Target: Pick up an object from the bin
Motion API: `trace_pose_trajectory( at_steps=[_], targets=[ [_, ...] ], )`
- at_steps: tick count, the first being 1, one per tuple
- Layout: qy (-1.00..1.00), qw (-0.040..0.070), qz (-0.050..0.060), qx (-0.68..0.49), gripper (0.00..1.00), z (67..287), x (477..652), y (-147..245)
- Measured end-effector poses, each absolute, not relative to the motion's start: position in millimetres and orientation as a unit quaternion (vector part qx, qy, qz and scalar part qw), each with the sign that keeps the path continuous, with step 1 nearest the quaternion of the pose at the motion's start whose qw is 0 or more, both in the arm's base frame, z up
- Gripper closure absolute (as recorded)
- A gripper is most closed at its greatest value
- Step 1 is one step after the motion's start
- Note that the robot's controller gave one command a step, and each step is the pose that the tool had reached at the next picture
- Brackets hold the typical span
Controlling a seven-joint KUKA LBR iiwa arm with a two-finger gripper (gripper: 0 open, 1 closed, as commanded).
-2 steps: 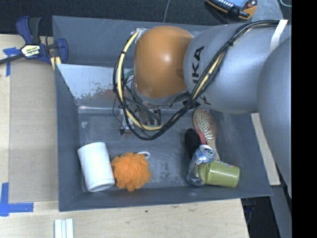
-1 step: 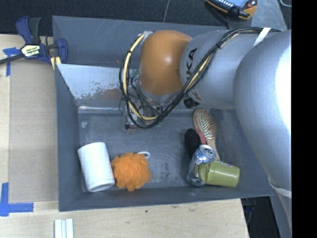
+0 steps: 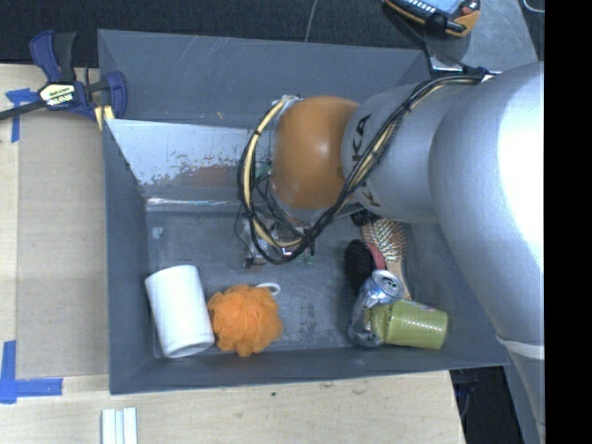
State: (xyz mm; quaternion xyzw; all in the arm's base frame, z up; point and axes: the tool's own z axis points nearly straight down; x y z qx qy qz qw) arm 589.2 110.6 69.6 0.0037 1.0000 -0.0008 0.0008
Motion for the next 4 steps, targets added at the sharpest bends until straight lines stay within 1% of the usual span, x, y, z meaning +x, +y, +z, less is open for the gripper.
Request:
trace_pose_trajectory(
  at_steps=[1,2,3,4],
  targets=[
    [1.0,0.002,-0.001,0.005,1.0,71,540.2,71],
    [1.0,0.002,-0.001,0.004,0.0,71,541.2,73],
    [1.0,0.003,-0.001,-0.029,0.0,71,529.9,103],
    [0.991,0.005,-0.001,-0.131,0.0,70,545.4,109]
  ],
)
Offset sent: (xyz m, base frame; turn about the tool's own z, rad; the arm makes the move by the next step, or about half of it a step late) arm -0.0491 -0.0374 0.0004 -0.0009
